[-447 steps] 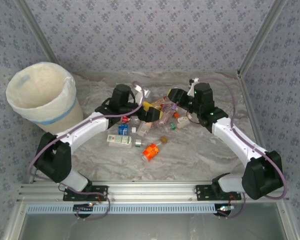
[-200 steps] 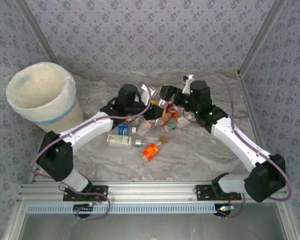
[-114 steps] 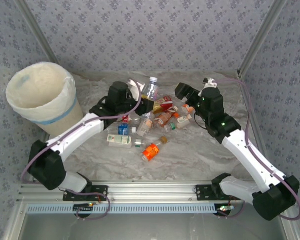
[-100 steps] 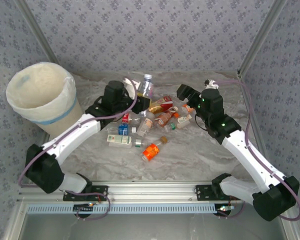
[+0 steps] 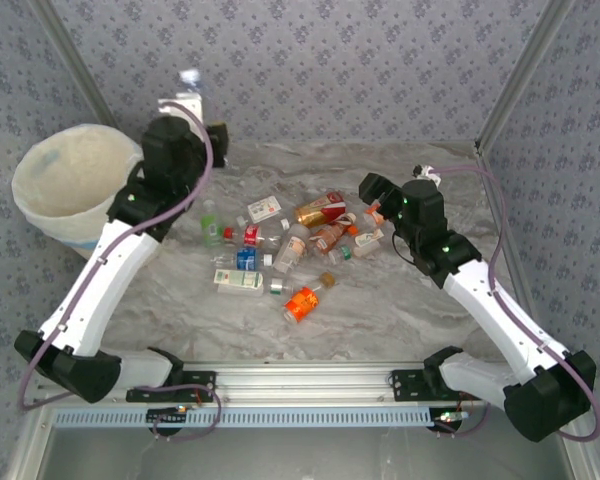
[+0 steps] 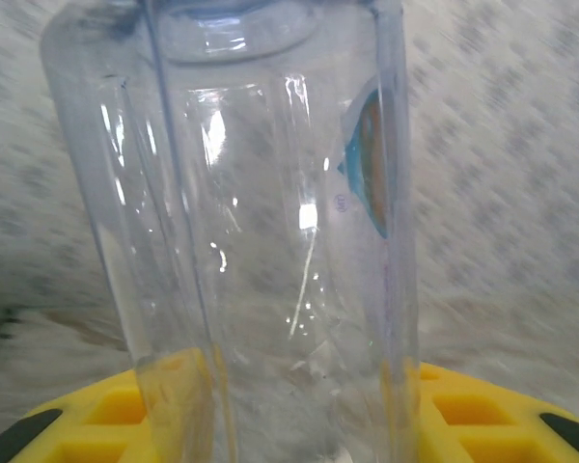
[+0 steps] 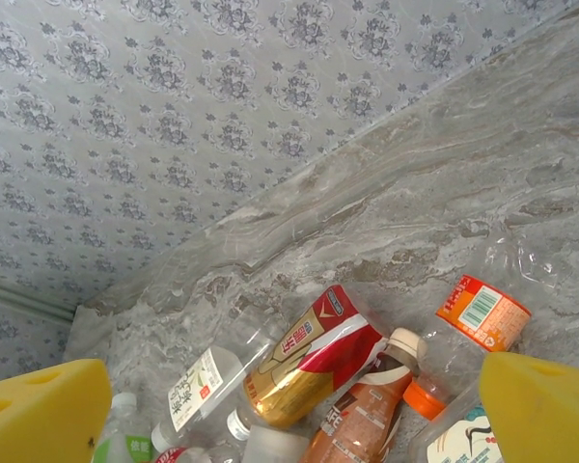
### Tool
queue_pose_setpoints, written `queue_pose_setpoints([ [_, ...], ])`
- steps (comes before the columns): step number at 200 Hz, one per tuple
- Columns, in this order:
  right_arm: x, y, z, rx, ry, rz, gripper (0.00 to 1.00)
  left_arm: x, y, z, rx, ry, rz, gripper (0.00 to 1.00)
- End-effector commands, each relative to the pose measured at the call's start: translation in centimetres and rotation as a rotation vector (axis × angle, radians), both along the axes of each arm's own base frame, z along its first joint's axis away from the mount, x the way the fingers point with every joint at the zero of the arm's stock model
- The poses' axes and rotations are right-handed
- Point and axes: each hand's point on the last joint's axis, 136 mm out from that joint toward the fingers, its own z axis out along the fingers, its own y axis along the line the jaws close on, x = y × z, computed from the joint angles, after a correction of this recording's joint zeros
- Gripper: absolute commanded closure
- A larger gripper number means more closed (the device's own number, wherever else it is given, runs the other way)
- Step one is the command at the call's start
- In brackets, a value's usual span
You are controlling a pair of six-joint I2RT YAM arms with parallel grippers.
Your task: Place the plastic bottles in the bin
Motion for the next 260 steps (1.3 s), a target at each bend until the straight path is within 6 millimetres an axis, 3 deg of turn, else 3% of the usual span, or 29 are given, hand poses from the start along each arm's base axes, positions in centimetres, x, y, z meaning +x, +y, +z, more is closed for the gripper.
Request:
queue_pose_setpoints([
  [1,0.3,0.6,0.5,0.019,-0.004,0.028,0.0,0.3,6.1,2.6,0.07,-0.03,0.247,1.0],
  [27,0.2,1.2,0.9,0.01,-0.01,0.07,0.0,0.3,11.4,5.0,0.07,-0.072,0.418,1.0],
  [48,0.2,1.8,1.2,-0.022,-0.04,0.119,0.0,0.3,15.7,4.9,0.073,-0.059,0.56,1.0],
  [82,-0.1,2.5,1.3,-0.043,-0.084,0.17,0.0,0.1,22.0,1.9,0.07,0.029,0.742,1.0],
  [119,-0.6,3.0,1.8,-0.085,-0.088,0.229,0.0,-0.5,26.8,-2.6,-0.007,0.147,0.831,1.0],
  [152,-1.1,3.6,1.9,-0.086,-0.073,0.272,0.0,-0.3,28.5,-6.6,-0.032,0.256,0.863,0.99],
  [185,-1.3,3.9,1.7,-0.093,-0.061,0.294,0.0,0.2,29.6,-9.8,-0.047,0.348,0.898,0.9],
  [200,-1.4,3.9,1.8,-0.099,-0.057,0.298,0.0,0.3,29.7,-10.4,-0.056,0.368,0.906,0.78],
  [214,-1.5,3.9,1.8,-0.106,-0.053,0.303,0.0,0.6,29.5,-10.9,-0.076,0.377,0.895,0.57],
  [225,-1.6,3.9,1.7,-0.115,-0.047,0.307,0.0,0.8,29.2,-11.1,-0.097,0.378,0.876,0.48],
  [260,-1.7,3.8,1.5,-0.122,-0.034,0.307,0.0,1.4,28.4,-11.2,-0.138,0.374,0.827,0.34],
])
